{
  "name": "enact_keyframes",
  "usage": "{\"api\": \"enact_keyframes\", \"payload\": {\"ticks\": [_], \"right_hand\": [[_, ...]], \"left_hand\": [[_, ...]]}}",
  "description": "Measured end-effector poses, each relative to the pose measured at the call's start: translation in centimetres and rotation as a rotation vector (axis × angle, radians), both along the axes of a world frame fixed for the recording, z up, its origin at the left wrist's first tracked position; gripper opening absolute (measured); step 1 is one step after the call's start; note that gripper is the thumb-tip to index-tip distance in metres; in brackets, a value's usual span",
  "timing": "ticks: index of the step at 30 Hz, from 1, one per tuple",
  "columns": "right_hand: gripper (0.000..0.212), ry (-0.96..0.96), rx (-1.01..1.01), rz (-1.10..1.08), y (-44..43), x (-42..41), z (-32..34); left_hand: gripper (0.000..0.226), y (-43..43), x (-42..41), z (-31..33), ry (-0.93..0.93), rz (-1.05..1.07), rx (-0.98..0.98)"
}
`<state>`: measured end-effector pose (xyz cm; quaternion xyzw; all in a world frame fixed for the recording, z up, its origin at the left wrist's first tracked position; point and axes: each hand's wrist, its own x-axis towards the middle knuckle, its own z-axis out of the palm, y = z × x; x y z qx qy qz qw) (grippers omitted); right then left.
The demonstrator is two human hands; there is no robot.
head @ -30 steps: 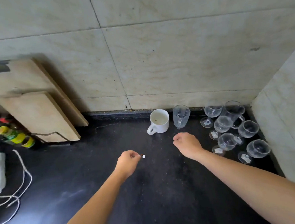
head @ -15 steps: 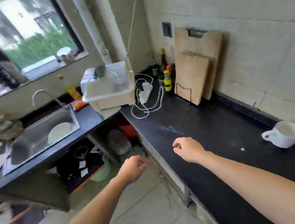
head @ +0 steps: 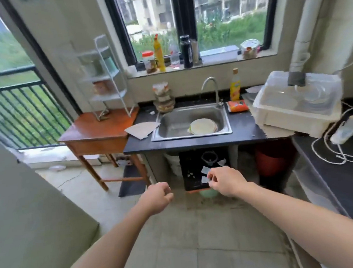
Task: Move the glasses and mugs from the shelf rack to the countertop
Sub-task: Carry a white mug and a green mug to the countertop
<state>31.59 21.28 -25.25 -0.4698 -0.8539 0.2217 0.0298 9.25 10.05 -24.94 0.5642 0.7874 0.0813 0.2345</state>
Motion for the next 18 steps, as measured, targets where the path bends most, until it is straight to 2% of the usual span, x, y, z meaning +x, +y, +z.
{"api": "enact_keyframes", "payload": {"ticks": [9,15,18], "right_hand": [[0.03,0.017,0.163,0.309,4.7,-19.5,2.4],[0.027,0.07,0.185,0.401,13.3,-30.7,2.7],[0.032,0.119,0.186,0.408,17.9,-36.5,3.8]], "left_hand": [[0.012,1.1,-15.2,0.9,-0.016,0.22,0.013],[0.019,7.2,-24.0,2.9,0.019,0.297,0.039],[0.017,10.9,-28.7,4.4,0.011,0.376,0.088]]}}
